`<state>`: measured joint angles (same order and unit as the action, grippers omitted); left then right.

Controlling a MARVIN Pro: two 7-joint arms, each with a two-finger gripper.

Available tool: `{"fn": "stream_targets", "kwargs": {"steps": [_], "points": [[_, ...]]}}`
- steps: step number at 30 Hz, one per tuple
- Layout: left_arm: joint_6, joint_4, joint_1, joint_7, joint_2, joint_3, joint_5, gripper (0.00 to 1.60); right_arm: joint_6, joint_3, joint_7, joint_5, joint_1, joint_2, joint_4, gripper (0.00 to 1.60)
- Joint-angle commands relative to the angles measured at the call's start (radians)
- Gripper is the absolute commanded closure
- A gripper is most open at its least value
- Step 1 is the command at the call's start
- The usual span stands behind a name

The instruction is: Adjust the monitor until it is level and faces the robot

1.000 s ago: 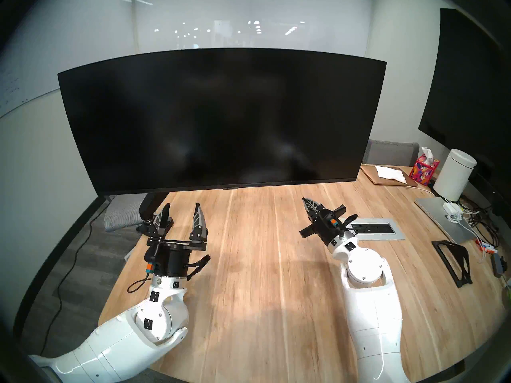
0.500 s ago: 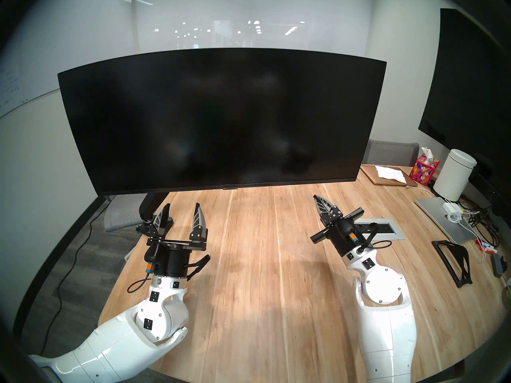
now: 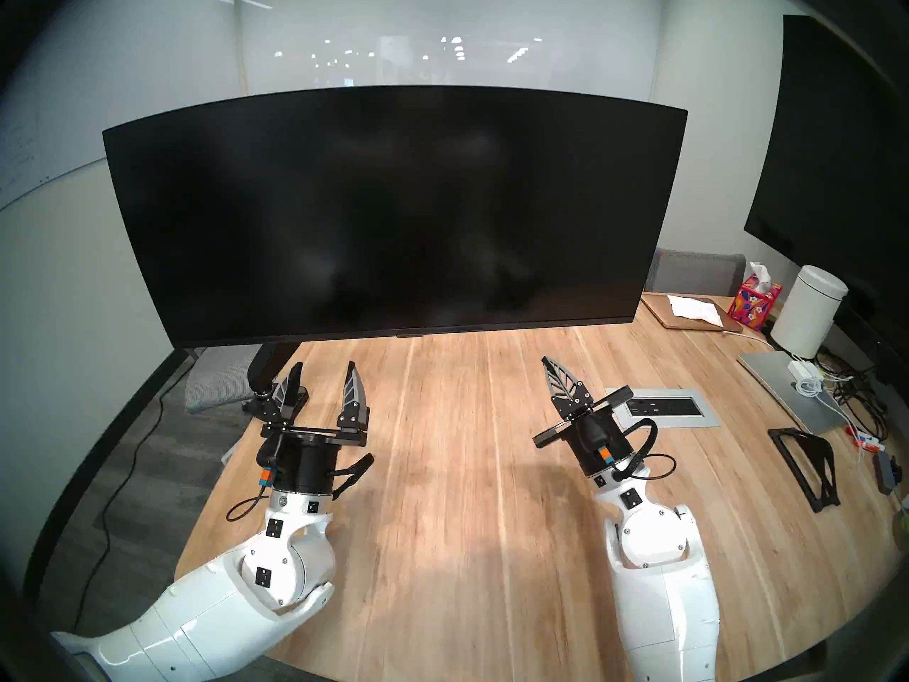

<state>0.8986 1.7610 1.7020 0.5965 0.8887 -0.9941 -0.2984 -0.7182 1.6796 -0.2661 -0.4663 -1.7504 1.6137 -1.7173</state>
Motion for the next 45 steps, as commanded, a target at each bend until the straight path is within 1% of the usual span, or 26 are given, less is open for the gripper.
{"fn": "stream_targets", "kwargs": {"steps": [1,6,12,23,45], "points": [[0.002,0.016,0.0,0.001,-0.001,-0.002,-0.002,0.0,-0.051,-0.022,0.116,-0.047,0.03,0.001,0.004,1.47],[0.001,0.016,0.0,0.001,-0.001,-0.002,-0.003,0.0,-0.055,-0.03,0.166,-0.082,0.031,0.001,0.012,1.47],[0.001,0.017,0.0,0.001,-0.002,-0.002,-0.003,0.0,-0.056,-0.034,0.193,-0.103,0.031,0.001,0.015,1.47],[0.001,0.017,0.0,0.001,-0.002,-0.002,-0.003,0.0,-0.057,-0.036,0.206,-0.114,0.031,0.002,0.017,1.47],[0.001,0.017,0.0,0.001,-0.002,-0.002,-0.003,0.0,-0.058,-0.036,0.208,-0.115,0.032,0.002,0.017,1.47]]}}
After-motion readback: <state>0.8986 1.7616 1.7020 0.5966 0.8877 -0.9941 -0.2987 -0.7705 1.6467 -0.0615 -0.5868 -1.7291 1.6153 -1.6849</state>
